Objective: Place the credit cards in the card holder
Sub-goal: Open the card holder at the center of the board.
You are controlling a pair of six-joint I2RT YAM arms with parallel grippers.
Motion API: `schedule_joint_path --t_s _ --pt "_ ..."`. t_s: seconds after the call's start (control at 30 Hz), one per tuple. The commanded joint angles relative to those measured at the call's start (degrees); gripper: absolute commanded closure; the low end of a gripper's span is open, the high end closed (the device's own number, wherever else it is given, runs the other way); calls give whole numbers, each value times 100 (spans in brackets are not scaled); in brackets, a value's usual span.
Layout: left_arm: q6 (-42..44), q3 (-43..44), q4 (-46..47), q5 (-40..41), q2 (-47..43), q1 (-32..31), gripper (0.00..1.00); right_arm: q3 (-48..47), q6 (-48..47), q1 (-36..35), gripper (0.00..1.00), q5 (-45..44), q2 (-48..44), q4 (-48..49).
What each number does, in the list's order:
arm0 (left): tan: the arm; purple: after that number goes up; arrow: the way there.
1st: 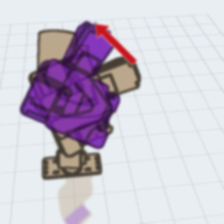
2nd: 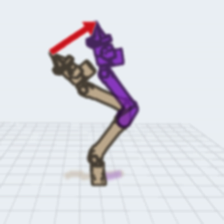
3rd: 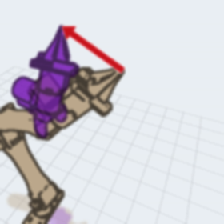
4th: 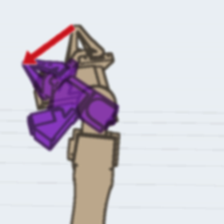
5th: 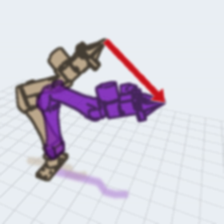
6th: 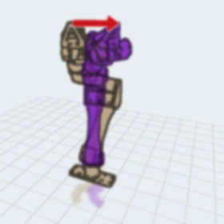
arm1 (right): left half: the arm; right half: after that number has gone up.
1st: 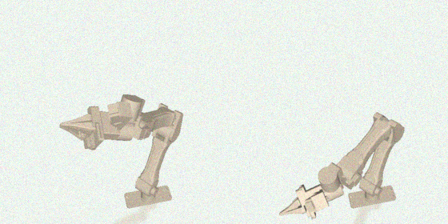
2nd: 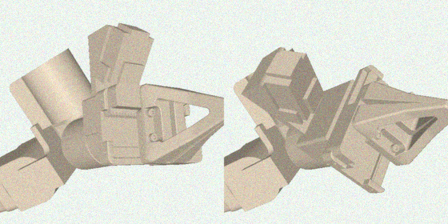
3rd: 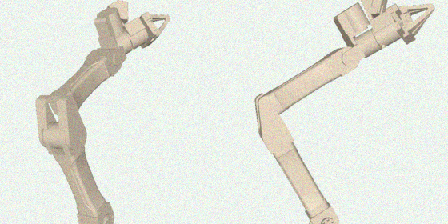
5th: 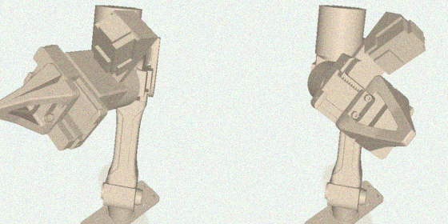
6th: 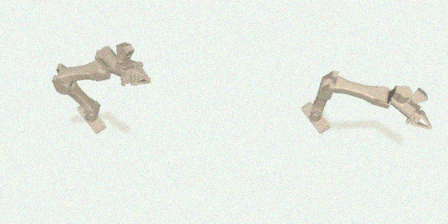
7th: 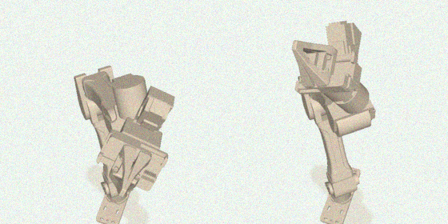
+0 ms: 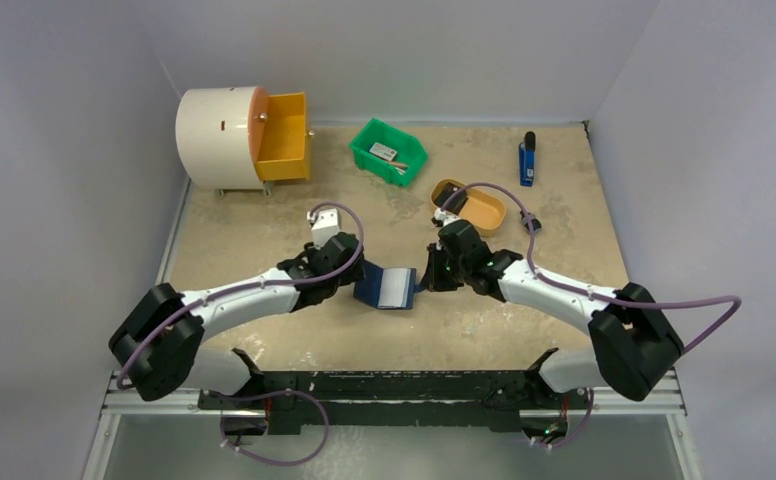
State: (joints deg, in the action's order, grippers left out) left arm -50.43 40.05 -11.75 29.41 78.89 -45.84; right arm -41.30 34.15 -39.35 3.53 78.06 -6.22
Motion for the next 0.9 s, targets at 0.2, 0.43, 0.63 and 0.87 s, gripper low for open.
schedule_joint_path --t_s 0.2,0.43,0.63,0.87 --pt "-76 369 467 -535 -1183 -12 40 -525 -259 9 100 -313 31 -31" --pt "-230 446 1682 -1971 -712 -117 48 -527 -261 2 100 -308 53 15" --pt "-305 313 1565 -1843 27 -129 60 -457 -263 5 100 -263 20 -4" --pt "-133 274 1665 -1832 505 -291 28 -371 -222 2 100 -233 -1 100"
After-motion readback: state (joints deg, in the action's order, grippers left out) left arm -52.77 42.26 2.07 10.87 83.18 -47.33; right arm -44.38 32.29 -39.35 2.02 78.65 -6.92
